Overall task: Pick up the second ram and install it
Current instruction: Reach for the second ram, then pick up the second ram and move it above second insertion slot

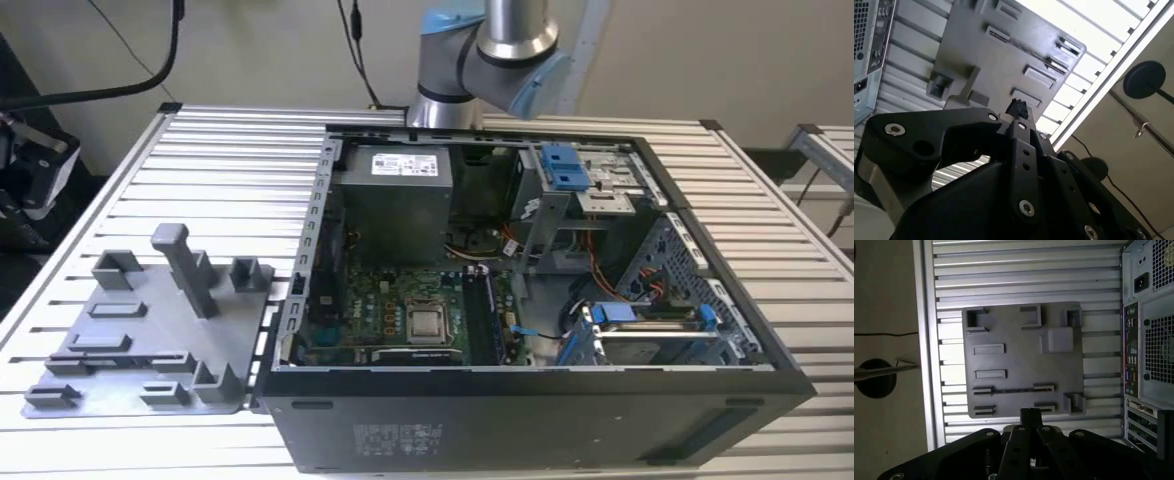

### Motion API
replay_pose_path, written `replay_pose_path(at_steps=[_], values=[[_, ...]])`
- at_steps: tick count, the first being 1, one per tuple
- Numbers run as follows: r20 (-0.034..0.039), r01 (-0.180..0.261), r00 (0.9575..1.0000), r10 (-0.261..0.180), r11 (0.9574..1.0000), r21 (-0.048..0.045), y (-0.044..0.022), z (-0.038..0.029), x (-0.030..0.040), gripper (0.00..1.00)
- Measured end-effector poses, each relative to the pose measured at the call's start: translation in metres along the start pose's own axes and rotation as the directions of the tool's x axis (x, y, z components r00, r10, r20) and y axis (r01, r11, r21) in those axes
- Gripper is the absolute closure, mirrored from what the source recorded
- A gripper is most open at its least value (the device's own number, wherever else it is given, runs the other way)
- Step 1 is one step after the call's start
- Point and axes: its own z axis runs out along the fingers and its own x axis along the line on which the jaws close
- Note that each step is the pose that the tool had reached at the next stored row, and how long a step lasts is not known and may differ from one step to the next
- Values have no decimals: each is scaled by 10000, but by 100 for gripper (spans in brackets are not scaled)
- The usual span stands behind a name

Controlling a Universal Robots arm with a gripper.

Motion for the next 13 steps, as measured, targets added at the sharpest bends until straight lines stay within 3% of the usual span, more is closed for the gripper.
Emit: replay_pose_path(at_steps=[13], values=[[3,-28,10000,28,10000,0,0,0,0,89]])
